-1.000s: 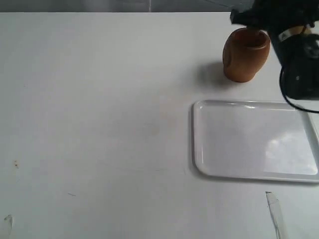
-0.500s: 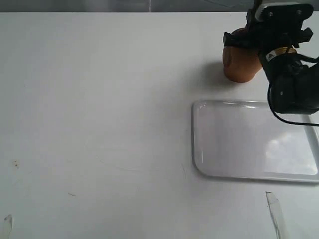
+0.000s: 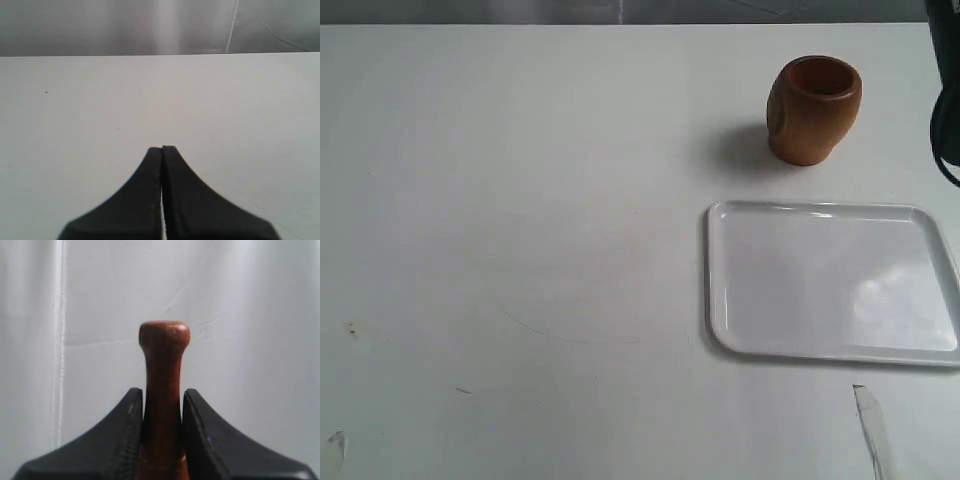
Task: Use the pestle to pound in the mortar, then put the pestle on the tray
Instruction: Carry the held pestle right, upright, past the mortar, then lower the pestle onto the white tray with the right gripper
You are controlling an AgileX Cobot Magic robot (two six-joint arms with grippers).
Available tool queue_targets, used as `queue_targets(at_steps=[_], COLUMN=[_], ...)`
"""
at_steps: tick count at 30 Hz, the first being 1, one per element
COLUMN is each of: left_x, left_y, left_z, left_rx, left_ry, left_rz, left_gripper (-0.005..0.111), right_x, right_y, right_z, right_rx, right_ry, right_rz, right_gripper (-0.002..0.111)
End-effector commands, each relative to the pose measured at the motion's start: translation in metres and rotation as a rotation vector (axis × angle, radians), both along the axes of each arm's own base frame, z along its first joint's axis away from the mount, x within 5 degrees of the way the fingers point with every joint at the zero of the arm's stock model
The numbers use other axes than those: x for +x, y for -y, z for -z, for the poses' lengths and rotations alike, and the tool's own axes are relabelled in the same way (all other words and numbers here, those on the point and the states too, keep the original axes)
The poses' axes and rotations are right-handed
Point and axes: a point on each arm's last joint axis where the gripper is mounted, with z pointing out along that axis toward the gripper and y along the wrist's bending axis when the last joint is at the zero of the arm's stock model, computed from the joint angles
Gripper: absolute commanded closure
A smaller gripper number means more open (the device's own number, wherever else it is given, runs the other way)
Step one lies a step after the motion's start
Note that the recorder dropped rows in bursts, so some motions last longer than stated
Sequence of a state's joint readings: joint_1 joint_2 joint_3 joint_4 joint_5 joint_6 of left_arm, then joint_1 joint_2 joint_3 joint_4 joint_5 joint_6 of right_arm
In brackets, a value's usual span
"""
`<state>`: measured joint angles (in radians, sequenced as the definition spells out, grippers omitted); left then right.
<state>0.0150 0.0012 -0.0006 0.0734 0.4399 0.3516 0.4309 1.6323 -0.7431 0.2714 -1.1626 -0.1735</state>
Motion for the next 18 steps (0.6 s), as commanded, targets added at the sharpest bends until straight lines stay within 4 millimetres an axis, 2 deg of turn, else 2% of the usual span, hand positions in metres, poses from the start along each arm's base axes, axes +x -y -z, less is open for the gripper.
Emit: queue_targets(at_steps=[1,6,9,12,15,16,18], left_x=[0.000,0.000,0.000,0.000,0.000,0.000,0.000], left_y=[0.001,0.001,0.001,0.001,0.001,0.001,0.001], left_z=[0.000,0.000,0.000,0.000,0.000,0.000,0.000], left_rx=[-0.015,-0.015,-0.015,-0.015,-0.015,-0.015,-0.015], left_ry=[0.004,0.004,0.004,0.004,0.004,0.004,0.004], left_rz=[0.006,0.006,0.006,0.006,0.006,0.006,0.006], left_gripper=[0.107,0.107,0.107,0.107,0.107,0.107,0.107], right_x=[0.008,0.022,0.027,0.028,0.028,0.028,0.027], right_y=[-0.004,-0.010,-0.011,-0.010,-0.007,-0.007,-0.007], right_z=[0.024,0.081,0.125,0.152,0.147,0.139,0.111], right_rx=[-0.047,-0.109,-0.138,-0.162,-0.137,-0.129,-0.108], right_ry=[-0.093,-0.211,-0.300,-0.358,-0.352,-0.332,-0.258], right_rz=[-0.004,0.007,0.008,0.023,0.057,0.059,0.052], right_gripper=[0.108,0.108,0.108,0.108,0.108,0.108,0.108])
